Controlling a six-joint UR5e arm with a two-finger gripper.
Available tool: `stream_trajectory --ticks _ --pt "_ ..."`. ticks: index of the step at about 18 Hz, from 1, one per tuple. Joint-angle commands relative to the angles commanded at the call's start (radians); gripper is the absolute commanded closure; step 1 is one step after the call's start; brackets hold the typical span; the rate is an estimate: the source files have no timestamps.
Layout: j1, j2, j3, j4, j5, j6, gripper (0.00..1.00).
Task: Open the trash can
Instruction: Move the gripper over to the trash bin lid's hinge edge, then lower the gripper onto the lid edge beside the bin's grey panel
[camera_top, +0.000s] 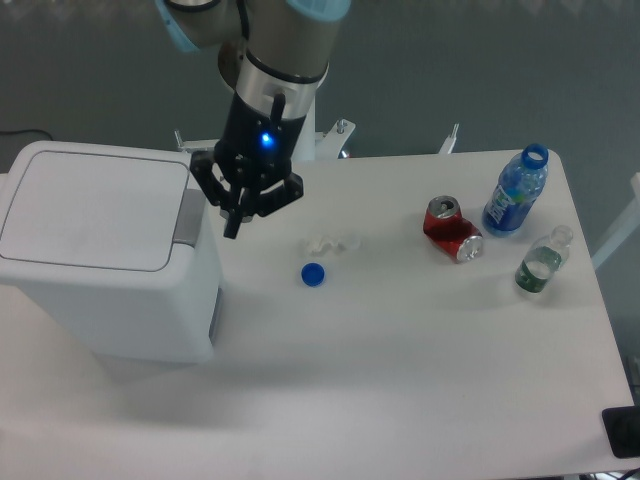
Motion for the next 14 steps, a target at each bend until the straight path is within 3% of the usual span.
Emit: stream_trajectory --ticks 14 --pt "-0.054 -0.005 -0.011 -0.009 -0.002 -0.014 0.95"
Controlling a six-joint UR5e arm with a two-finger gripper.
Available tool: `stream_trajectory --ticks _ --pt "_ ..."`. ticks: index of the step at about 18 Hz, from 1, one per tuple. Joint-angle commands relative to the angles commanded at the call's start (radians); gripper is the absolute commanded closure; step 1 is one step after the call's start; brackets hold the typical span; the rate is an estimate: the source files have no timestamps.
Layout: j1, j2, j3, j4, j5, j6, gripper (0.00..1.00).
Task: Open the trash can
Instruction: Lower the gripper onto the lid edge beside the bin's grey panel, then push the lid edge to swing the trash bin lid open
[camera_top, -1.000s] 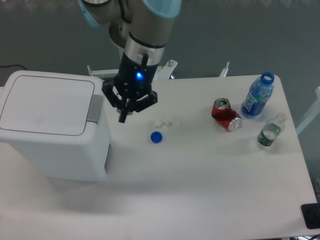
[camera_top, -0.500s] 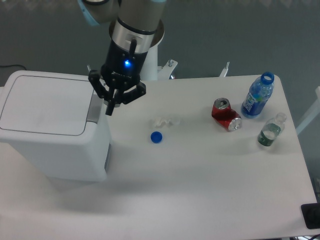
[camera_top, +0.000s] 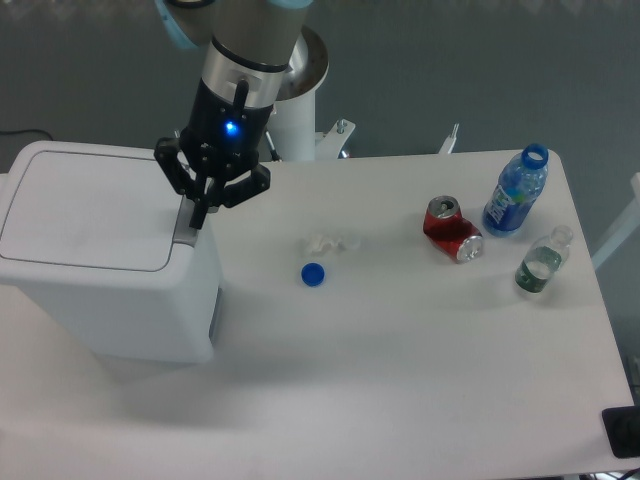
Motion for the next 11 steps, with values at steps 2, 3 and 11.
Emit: stream_trajectory --ticks 2,3,11 --pt "0.0 0.0 -0.002 0.0 0.002 0.0 0.95" --pt "0.0 0.0 -0.002 -0.002 0.002 0.0 0.95" --pt "0.002 0.0 -0.003 -0.011 0.002 0.0 0.95"
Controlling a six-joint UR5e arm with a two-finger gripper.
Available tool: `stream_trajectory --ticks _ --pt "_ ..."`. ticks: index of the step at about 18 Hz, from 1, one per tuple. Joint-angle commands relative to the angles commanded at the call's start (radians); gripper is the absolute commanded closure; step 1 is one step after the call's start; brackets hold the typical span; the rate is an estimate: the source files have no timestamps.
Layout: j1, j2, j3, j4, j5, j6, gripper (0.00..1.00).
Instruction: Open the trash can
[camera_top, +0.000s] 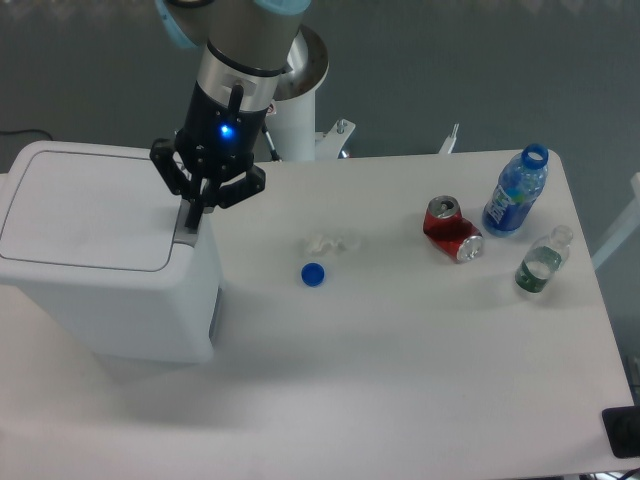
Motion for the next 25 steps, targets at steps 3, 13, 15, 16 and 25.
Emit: stream_trajectory --ticks 3,13,15,16,25 --pt "0.0 -0.002 0.0 0.0 0.0 0.0 0.95" --pt "0.003 -0.002 0.0 0.0 0.0 0.0 0.95" --pt "0.003 0.002 0.002 0.0 0.0 0.0 0.95" --pt "0.005 0.005 0.003 0.0 0.0 0.0 0.92" --pt "0.097 -0.003 0.035 0.009 0.0 0.017 0.26"
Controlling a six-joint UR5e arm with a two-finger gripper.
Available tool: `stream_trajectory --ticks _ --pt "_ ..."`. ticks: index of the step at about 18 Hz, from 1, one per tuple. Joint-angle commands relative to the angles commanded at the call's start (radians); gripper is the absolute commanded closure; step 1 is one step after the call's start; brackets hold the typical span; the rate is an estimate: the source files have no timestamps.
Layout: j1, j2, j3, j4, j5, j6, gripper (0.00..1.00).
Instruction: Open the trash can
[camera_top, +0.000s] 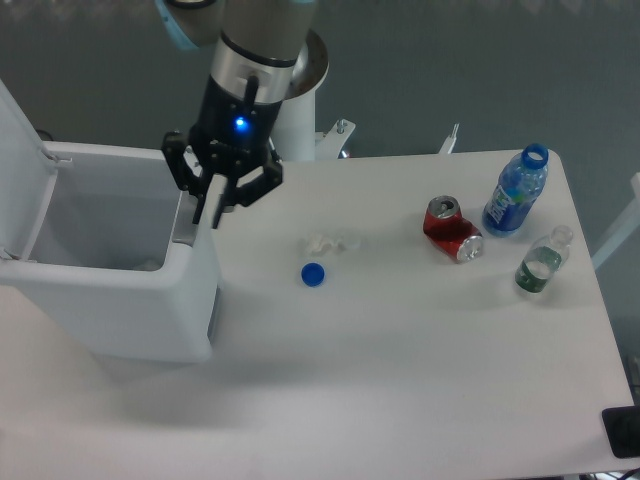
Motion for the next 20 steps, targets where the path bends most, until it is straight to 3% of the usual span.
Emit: stream_trajectory --ticks 1,3,6,12,17,20 --pt "0.012 -0.002 0.003 0.002 0.003 0.0 0.12" --pt "0.052 -0.002 0.008 0.003 0.006 0.0 0.01" --pt "0.11 -0.011 0.008 0.009 0.008 0.035 0.0" --pt "0.221 -0.095 0.005 0.015 0.067 0.244 0.0" --pt "0.247 -0.178 0.006 0.049 0.181 0.441 0.0" --pt "0.256 -0.233 0.006 0.106 0.257 0.462 0.0"
